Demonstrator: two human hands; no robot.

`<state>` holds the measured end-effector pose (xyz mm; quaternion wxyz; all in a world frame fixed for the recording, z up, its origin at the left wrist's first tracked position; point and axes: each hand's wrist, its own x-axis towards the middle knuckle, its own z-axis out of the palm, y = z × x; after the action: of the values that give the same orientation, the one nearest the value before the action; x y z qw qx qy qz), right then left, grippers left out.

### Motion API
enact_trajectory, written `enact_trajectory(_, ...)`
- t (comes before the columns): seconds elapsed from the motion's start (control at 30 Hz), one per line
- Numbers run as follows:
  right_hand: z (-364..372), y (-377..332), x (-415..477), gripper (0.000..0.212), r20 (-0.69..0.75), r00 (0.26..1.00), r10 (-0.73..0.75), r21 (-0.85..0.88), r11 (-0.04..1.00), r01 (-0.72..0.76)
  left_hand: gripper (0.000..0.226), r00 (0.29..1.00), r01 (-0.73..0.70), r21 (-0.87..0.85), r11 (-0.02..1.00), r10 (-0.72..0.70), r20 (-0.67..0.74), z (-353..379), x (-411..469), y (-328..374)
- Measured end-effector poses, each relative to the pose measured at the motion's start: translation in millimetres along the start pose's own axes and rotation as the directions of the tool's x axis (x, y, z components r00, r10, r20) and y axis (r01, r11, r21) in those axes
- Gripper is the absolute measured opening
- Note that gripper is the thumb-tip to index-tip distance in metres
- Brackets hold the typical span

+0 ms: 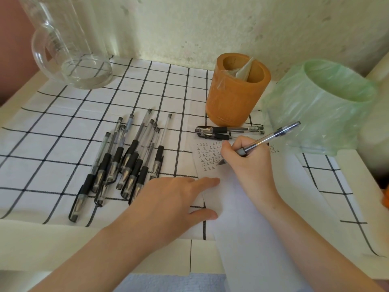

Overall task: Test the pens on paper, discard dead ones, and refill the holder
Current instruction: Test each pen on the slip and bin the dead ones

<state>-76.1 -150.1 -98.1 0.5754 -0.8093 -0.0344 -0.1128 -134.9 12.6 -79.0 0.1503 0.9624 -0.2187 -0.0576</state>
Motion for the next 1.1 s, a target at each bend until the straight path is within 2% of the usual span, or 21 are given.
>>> enact_trajectory(0.37,0.4,2.1,0.3,0.041,0.046,0.998,-0.032,-0.039,0.999,0.033,0.059,1.0,-0.004,-0.004,1.0,0.004,-0.009,1.3,-1.5,-0.9)
enact_trajectory(0.73,0.4,4.3,1.0,0.044,0.011,1.0,-0.023,-0.062,0.998,0.023,0.059,1.0,0.004,0.004,1.0,-0.004,0.002,0.9,0.2,0.0)
enact_trajectory(1.1,1.0,1.7,1.6,0.034,0.035,0.999,-0.005,-0.079,0.997,0.007,0.059,1.0,0.006,-0.002,1.0,-0.006,0.009,0.9,0.6,-0.3)
